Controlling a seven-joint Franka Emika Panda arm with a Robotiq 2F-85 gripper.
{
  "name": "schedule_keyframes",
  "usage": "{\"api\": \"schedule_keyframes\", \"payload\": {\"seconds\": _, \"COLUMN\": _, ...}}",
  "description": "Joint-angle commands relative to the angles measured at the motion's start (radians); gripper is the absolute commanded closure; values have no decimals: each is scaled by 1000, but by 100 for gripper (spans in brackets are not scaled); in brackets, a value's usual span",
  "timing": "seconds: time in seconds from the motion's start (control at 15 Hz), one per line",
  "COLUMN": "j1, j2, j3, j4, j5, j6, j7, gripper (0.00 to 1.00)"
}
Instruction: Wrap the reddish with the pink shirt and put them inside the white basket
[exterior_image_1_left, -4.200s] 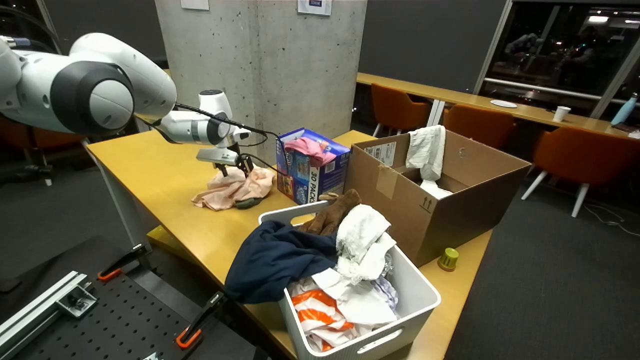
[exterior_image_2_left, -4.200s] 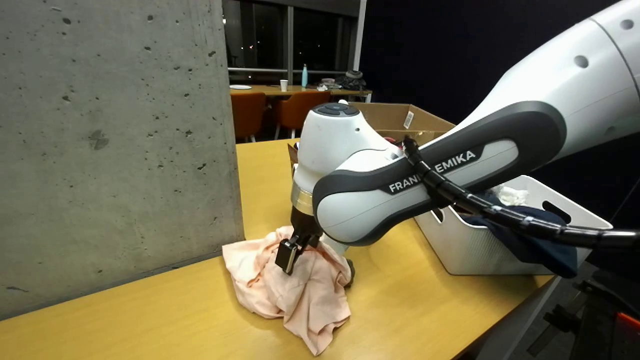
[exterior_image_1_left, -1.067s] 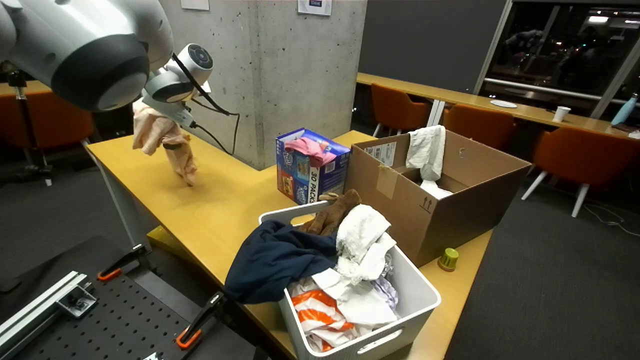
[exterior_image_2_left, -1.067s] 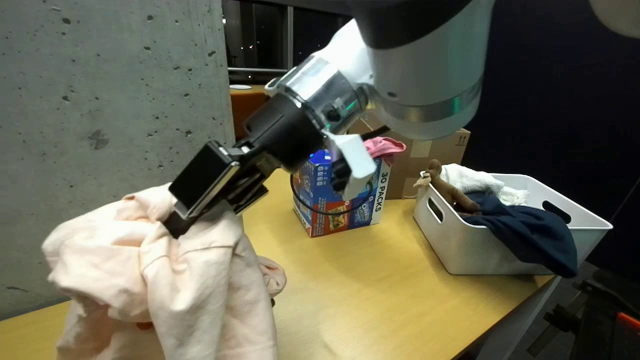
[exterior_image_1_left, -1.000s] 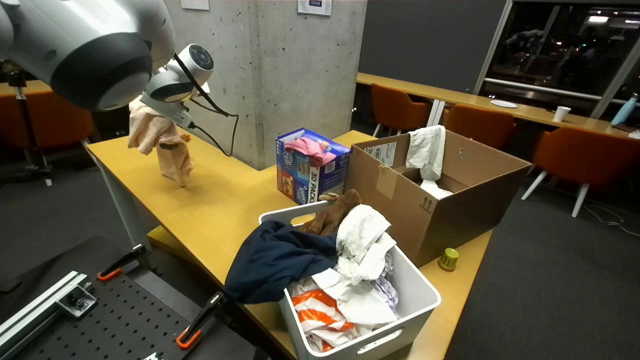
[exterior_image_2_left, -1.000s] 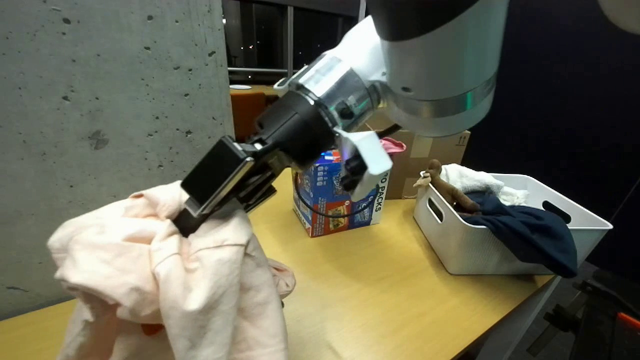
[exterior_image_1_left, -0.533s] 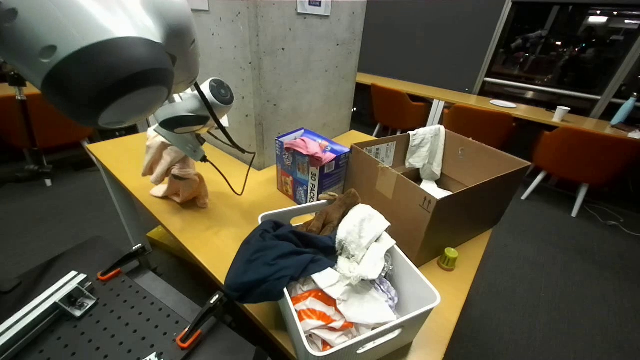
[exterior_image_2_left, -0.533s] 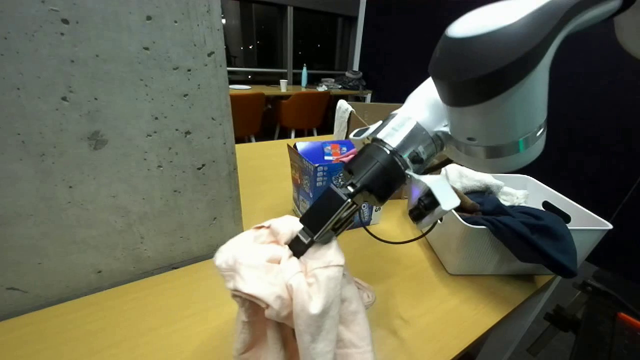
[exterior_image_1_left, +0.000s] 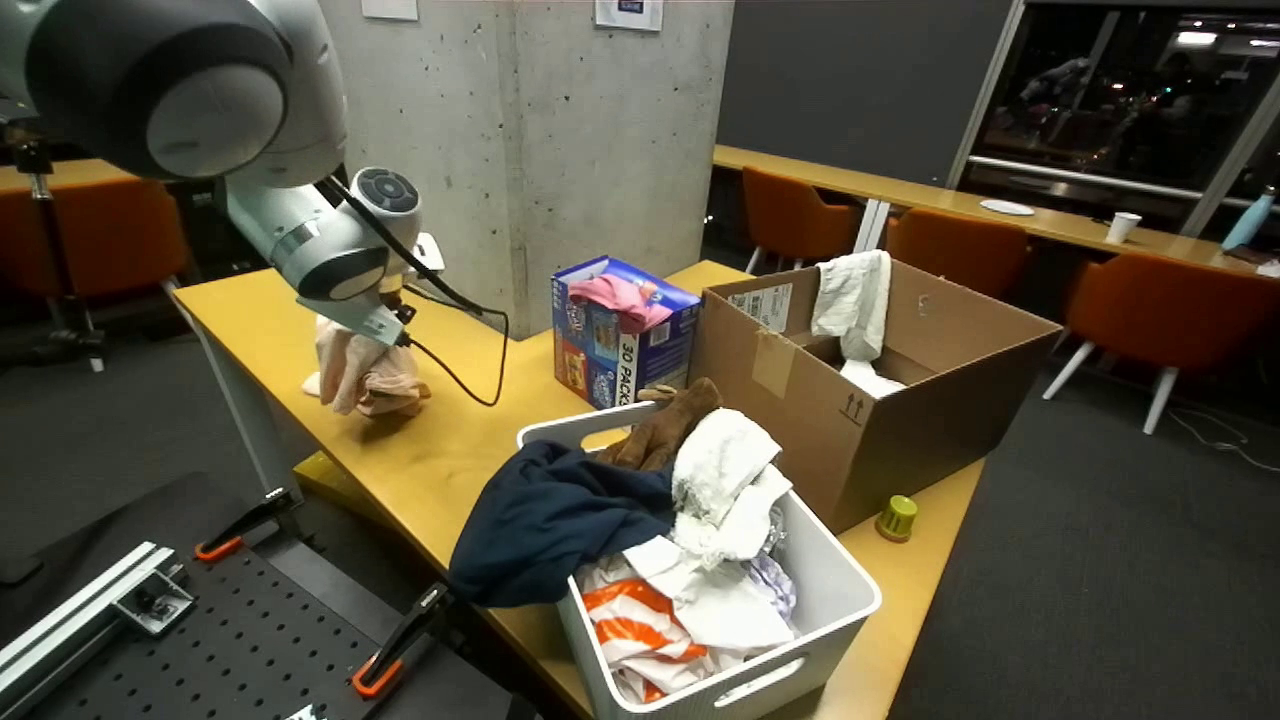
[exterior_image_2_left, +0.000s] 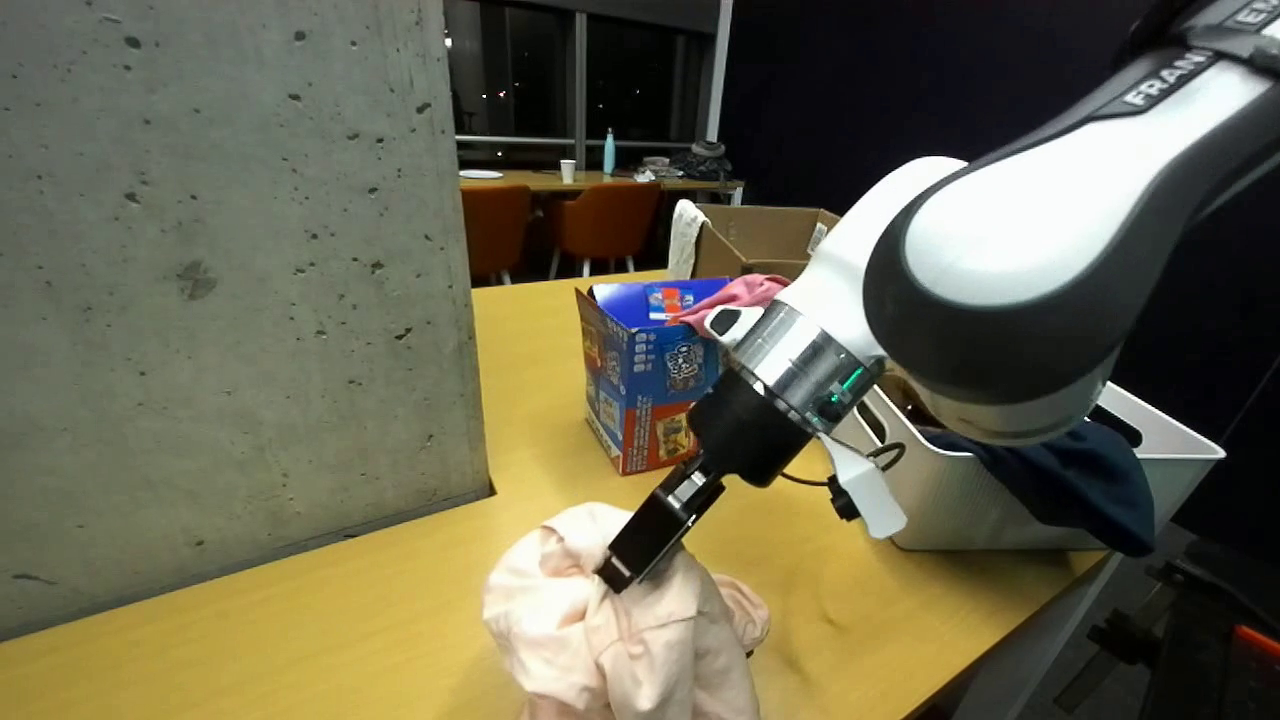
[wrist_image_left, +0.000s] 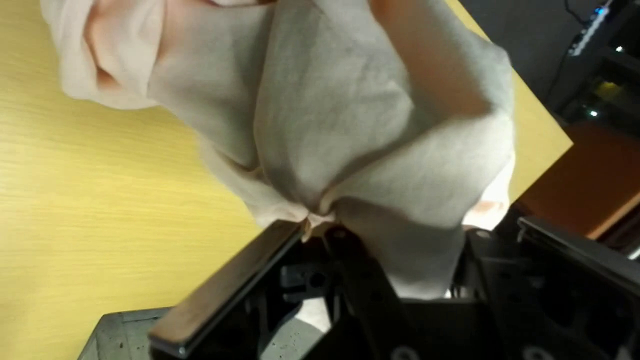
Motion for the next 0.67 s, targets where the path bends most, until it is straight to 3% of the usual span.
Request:
{"api": "schedule_keyframes", "payload": {"seconds": 0.0, "j1": 212, "j2": -129, "j3": -206, "j4": -6, "j5": -67, "j6": 42, "j7": 151, "gripper": 94}}
{"api": "schedule_keyframes", "payload": {"seconds": 0.33, "j1": 494, "j2": -115, "j3": -505, "j4": 98, "j5": -135, "j6": 80, "j7": 278, "gripper": 94}}
{"api": "schedule_keyframes", "payload": {"seconds": 0.6, "j1": 662, "j2": -56, "j3": -697, "j4": 176, "j5": -174, "j6": 97, "j7": 382, "gripper": 94}}
